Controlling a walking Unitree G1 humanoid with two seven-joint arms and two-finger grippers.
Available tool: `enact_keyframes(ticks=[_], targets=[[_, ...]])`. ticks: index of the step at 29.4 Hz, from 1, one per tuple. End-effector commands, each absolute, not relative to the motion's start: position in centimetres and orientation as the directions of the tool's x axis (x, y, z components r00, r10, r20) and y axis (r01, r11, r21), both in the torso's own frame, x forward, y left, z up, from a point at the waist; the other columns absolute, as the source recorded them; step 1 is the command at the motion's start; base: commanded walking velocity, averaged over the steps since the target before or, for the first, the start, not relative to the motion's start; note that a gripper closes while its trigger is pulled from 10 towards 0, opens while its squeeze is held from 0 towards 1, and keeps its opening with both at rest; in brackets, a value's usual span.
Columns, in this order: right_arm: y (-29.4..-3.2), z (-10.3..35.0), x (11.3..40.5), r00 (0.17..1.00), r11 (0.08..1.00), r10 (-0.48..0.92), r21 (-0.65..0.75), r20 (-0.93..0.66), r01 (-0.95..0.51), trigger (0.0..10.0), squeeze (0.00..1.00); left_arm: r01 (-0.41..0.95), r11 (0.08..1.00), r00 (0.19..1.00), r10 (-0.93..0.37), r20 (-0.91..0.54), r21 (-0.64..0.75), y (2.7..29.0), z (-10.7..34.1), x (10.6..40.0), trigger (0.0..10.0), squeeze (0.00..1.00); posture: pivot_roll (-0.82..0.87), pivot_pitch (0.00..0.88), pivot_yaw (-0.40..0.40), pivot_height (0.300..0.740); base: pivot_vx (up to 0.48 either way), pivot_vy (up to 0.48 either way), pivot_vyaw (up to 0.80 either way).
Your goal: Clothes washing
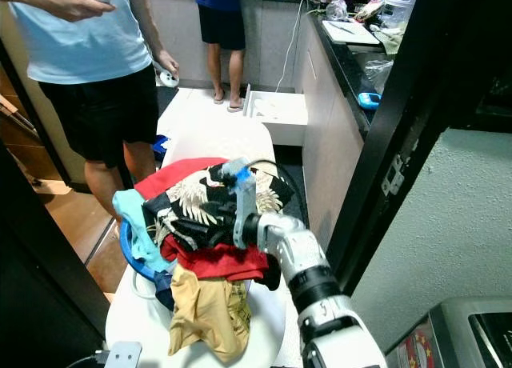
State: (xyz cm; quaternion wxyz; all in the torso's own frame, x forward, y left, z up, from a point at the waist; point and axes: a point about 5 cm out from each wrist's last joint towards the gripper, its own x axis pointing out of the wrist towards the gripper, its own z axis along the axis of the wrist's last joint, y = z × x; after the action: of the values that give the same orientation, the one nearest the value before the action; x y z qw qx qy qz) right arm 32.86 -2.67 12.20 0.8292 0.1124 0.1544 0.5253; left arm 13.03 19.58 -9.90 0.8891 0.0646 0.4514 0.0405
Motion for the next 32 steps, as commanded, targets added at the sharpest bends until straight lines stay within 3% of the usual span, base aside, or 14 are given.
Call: enact_keyframes(ticks=[1, 12, 16, 18, 19, 21, 22, 32], targets=[[-2.7, 11.8, 32.8, 0.418, 0.441, 0.897, 0.328, -0.142, -0.836, 10.0, 0.0, 0.02, 0.991, 0.49, 0.107, -0.865, 0.134, 19.1, -11.0, 10.2, 10.0, 0.0, 0.17, 0.0, -0.089, 0.74, 0.0, 0.0, 0.0], [-3.2, 12.2, 32.2, 0.46, 0.395, 0.882, 0.37, 0.104, -0.841, 10.0, 0.0, 0.034, 0.991, 0.483, 0.098, -0.87, 0.131, 19.0, -11.0, 10.0, 10.0, 0.0, 0.17, 0.0, -0.088, 0.74, 0.0, 0.0, 0.0], [-3.3, 11.7, 32.2, 0.472, 0.415, 0.878, 0.362, 0.084, -0.835, 10.0, 0.0, 0.036, 0.991, 0.481, 0.097, -0.872, 0.13, 19.0, -11.1, 10.0, 10.0, 0.0, 0.17, 0.0, -0.088, 0.74, 0.0, 0.0, 0.0], [-3.0, 11.1, 32.1, 0.471, 0.44, 0.882, 0.318, 0.023, -0.839, 10.0, 0.0, 0.038, 0.991, 0.48, 0.096, -0.872, 0.129, 19.0, -11.1, 9.9, 10.0, 0.0, 0.17, 0.0, -0.088, 0.74, 0.0, 0.0, 0.0], [-2.8, 10.6, 31.9, 0.454, 0.456, 0.889, 0.179, -0.053, -0.872, 10.0, 0.0, 0.04, 0.991, 0.479, 0.094, -0.872, 0.129, 19.0, -11.1, 9.9, 10.0, 0.0, 0.17, 0.0, -0.088, 0.74, 0.0, 0.0, 0.0], [-2.7, 10.5, 31.8, 0.442, 0.449, 0.893, 0.097, -0.087, -0.888, 10.0, 0.0, 0.041, 0.991, 0.48, 0.093, -0.873, 0.129, 18.9, -11.1, 9.9, 10.0, 0.0, 0.17, 0.0, -0.088, 0.74, 0.0, 0.0, 0.0], [-2.6, 10.5, 31.6, 0.427, 0.428, 0.896, -0.024, -0.12, -0.904, 10.0, 0.0, 0.045, 0.991, 0.48, 0.091, -0.873, 0.128, 18.9, -11.1, 10.0, 10.0, 0.0, 0.17, 0.0, -0.088, 0.74, 0.0, 0.0, 0.0], [-2.1, 11.8, 32.0, 0.432, 0.417, 0.898, -0.149, -0.084, -0.896, 10.0, 0.0, 0.055, 0.99, 0.482, 0.086, -0.872, 0.128, 18.8, -11.1, 10.1, 10.0, 0.0, 0.17, 0.0, -0.085, 0.74, 0.0, 0.0, 0.0]])
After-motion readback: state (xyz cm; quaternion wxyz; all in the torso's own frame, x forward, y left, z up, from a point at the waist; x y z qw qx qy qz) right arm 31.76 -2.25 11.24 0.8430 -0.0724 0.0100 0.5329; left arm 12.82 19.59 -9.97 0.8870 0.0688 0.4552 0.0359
